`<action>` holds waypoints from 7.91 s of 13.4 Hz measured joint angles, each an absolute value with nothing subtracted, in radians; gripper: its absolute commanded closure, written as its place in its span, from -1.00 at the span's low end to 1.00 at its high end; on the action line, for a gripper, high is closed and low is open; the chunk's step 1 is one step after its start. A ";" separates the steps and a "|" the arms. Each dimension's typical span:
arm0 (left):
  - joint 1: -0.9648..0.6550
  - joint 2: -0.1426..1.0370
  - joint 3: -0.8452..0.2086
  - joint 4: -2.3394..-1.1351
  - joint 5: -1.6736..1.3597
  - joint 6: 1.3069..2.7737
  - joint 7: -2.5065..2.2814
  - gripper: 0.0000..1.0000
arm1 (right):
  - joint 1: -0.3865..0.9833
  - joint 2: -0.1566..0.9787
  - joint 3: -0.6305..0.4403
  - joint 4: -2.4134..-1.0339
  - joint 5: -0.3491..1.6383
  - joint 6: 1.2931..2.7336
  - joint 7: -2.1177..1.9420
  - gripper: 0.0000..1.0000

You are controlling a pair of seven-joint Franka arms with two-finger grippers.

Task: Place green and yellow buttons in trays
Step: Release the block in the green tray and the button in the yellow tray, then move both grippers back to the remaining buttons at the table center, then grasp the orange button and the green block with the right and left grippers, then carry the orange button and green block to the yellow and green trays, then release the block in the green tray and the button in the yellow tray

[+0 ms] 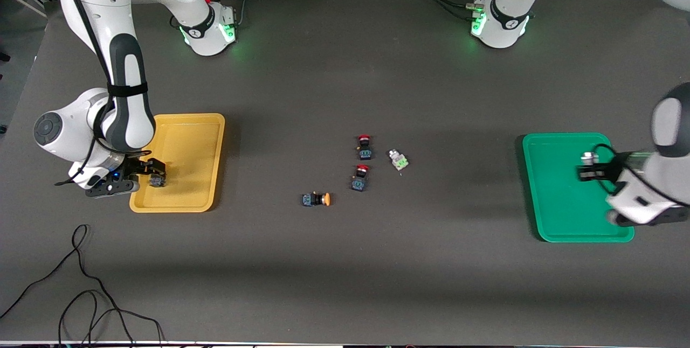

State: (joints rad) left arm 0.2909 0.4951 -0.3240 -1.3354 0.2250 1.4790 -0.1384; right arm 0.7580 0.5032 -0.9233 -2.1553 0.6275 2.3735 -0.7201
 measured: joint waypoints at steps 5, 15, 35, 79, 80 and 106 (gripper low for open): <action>0.465 0.523 -0.322 -1.546 0.247 1.788 0.023 1.00 | 0.764 0.494 -0.960 -1.931 0.522 2.139 -0.721 -0.99; 0.557 0.609 -0.323 -1.791 0.275 2.172 0.033 1.00 | 0.818 0.487 -0.802 -1.602 0.468 1.910 -0.303 -0.99; 0.546 0.360 -0.565 -1.572 0.156 1.590 -0.118 -1.00 | 0.885 0.612 -0.315 -1.483 0.163 2.193 -0.571 -1.00; -0.056 0.542 -0.492 -1.477 0.177 1.617 -0.972 1.00 | 0.854 0.584 -0.365 -1.566 0.158 2.224 -0.827 0.71; -0.021 0.520 -0.491 -1.457 0.174 1.566 -0.898 1.00 | 0.851 0.553 -0.395 -1.567 0.158 2.160 -0.794 0.75; 0.602 0.497 -0.449 -2.008 0.356 2.328 0.029 1.00 | 0.844 0.452 -0.819 -2.228 0.668 2.361 -0.642 -0.99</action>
